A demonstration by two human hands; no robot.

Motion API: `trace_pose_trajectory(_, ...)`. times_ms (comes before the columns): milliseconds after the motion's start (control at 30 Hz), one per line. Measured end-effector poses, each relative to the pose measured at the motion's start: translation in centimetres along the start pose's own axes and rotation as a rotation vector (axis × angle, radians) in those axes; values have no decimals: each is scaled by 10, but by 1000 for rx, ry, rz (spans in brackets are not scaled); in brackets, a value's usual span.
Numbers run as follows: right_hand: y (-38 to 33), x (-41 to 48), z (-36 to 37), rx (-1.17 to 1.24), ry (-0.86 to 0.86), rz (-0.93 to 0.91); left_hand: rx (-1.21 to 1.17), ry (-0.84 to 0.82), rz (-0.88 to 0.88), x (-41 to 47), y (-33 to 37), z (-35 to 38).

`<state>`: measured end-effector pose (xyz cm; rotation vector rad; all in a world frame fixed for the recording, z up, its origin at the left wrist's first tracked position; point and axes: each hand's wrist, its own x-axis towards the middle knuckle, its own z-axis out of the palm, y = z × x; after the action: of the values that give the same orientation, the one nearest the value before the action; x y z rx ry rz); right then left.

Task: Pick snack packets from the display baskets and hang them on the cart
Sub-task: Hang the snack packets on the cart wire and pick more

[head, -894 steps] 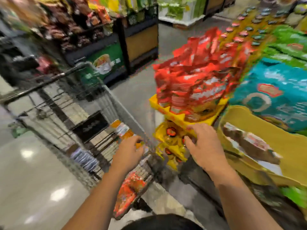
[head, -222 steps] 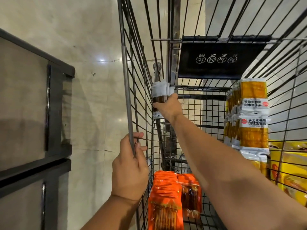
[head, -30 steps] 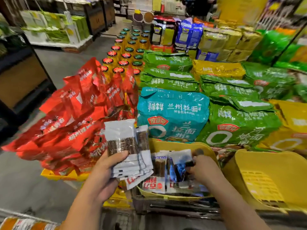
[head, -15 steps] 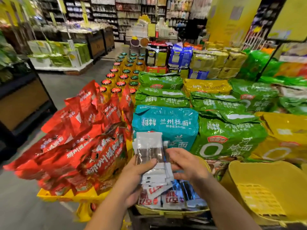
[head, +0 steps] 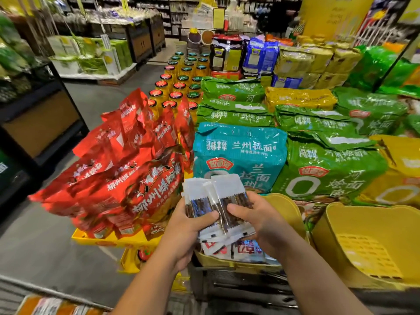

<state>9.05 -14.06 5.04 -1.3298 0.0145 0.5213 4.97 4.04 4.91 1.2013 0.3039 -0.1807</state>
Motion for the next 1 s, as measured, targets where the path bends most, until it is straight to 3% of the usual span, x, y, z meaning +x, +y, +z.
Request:
trace_pose_trajectory(100, 6, 1, -4, 13, 15, -5, -16, 45, 35, -1, 1, -7)
trace_pose_trajectory(300, 4, 0, -42, -292, 339, 7, -86, 148, 89, 3, 9, -33)
trace_pose_trajectory(400, 10, 5, -23, -349, 328, 30, -104, 155, 104, 7, 11, -38)
trace_pose_trajectory(533, 33, 15, 1, -983, 363, -29, -108, 120, 58, 5, 6, -34)
trace_pose_trajectory(700, 18, 3, -35, -1025, 497, -9, -115, 57, 24, 5, 3, -31)
trace_pose_trajectory(800, 18, -4, -56, -1490, 410, 187, -112, 14, 19, 5, 2, -25)
trace_pose_trajectory(867, 14, -7, -57, -1409, 515, 117, -84, -8, 28, 5, 2, -19)
trace_pose_trajectory(933, 3, -10, -43, -991, 546, -35, -60, -20, 32, 5, 2, -11)
trace_pose_trajectory(1000, -5, -10, -20, -442, 389, -8, -83, -48, -6, 7, -1, -3)
